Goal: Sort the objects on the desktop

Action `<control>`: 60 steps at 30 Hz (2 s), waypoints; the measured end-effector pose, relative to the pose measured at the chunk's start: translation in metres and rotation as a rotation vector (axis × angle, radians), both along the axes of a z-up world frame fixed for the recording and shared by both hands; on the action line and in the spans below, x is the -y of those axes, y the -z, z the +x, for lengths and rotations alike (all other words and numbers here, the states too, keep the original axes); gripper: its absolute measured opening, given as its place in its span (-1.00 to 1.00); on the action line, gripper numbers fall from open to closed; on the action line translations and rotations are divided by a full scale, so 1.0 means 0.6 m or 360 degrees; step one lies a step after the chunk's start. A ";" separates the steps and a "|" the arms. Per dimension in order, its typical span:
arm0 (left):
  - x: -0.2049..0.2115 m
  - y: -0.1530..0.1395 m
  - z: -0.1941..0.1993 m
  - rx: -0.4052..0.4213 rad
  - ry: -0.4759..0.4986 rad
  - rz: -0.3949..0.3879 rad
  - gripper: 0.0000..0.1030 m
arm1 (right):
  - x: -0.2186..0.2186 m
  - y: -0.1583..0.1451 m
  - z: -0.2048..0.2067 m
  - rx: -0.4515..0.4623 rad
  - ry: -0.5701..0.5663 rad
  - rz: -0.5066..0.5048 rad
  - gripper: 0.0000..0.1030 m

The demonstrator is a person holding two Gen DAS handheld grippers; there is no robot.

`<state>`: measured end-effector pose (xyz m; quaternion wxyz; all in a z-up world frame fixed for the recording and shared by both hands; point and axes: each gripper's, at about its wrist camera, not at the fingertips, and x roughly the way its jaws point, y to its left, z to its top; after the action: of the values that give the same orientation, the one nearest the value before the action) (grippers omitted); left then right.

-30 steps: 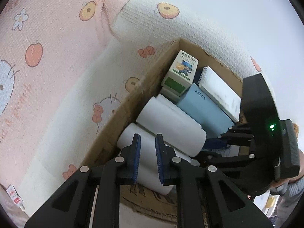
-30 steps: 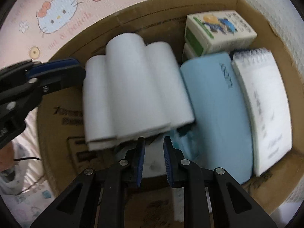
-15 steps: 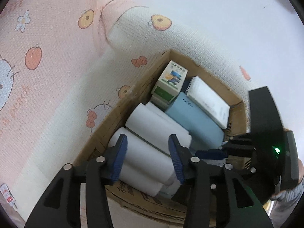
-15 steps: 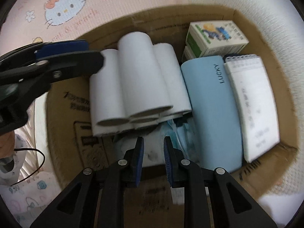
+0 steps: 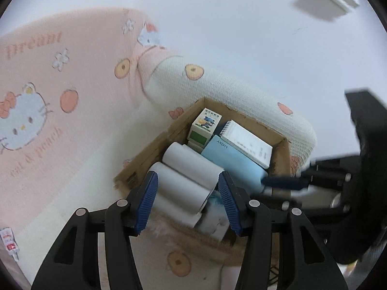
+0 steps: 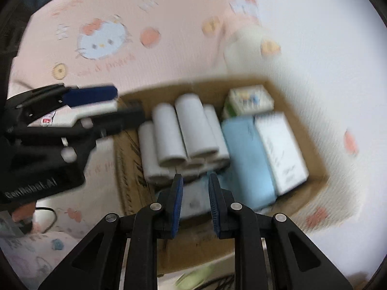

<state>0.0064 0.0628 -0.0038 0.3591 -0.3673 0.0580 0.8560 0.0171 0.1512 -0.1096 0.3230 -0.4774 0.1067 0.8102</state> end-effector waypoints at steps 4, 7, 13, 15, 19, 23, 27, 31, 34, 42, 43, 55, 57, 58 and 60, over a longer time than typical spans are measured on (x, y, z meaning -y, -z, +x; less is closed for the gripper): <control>0.062 0.003 0.012 -0.0014 -0.0079 -0.0002 0.11 | 0.054 -0.015 -0.053 -0.0112 -0.0215 0.0114 -0.65; 0.121 0.021 0.004 0.0042 -0.0217 -0.0016 0.14 | 0.075 -0.014 -0.086 -0.0188 -0.0367 0.0109 -0.65; 0.263 0.072 -0.029 0.0324 -0.0588 0.0165 0.15 | 0.123 0.020 -0.160 -0.0460 -0.0604 0.0103 -0.51; 0.312 0.085 -0.028 0.0359 -0.0710 0.0250 0.15 | 0.142 0.046 -0.191 -0.0530 -0.0712 0.0108 -0.29; 0.401 0.123 -0.024 0.0448 -0.0934 0.0344 0.15 | 0.176 0.079 -0.242 -0.0612 -0.0886 0.0070 0.11; 0.501 0.186 -0.015 0.0659 -0.1244 0.0628 0.14 | 0.194 0.120 -0.284 -0.0852 -0.1026 -0.0043 0.17; 0.572 0.226 -0.010 0.0690 -0.1476 0.0650 0.15 | 0.188 0.172 -0.336 -0.0947 -0.0978 -0.0139 0.19; 0.619 0.233 -0.015 0.0578 -0.1626 0.0459 0.19 | 0.198 0.209 -0.390 -0.0851 -0.1019 -0.0240 0.20; 0.652 0.242 -0.035 0.0532 -0.1693 0.0381 0.30 | 0.223 0.229 -0.426 -0.0766 -0.1139 -0.0180 0.20; 0.717 0.325 -0.114 0.0563 -0.1852 0.0102 0.33 | 0.238 0.287 -0.475 -0.0631 -0.1112 -0.0238 0.20; 0.719 0.332 -0.119 0.0567 -0.1858 0.0089 0.33 | 0.237 0.291 -0.475 -0.0597 -0.1103 -0.0217 0.20; 0.718 0.367 -0.156 0.0643 -0.1898 0.0091 -0.57 | 0.202 0.335 -0.481 -0.0395 -0.0967 -0.0354 0.21; 0.708 0.367 -0.150 0.0644 -0.1851 0.0100 -0.58 | 0.202 0.339 -0.483 -0.0387 -0.0979 -0.0366 0.21; 0.701 0.367 -0.146 0.0650 -0.1824 0.0101 -0.57 | 0.203 0.339 -0.483 -0.0380 -0.1018 -0.0368 0.21; 0.685 0.368 -0.132 0.0669 -0.1751 0.0133 -0.58 | 0.204 0.343 -0.482 -0.0388 -0.1024 -0.0372 0.21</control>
<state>-0.0728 -0.3482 -0.2246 -0.1199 -0.4906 -0.2472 0.8269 -0.2719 0.0285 -0.3152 -0.0203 -0.4200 0.0806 0.9037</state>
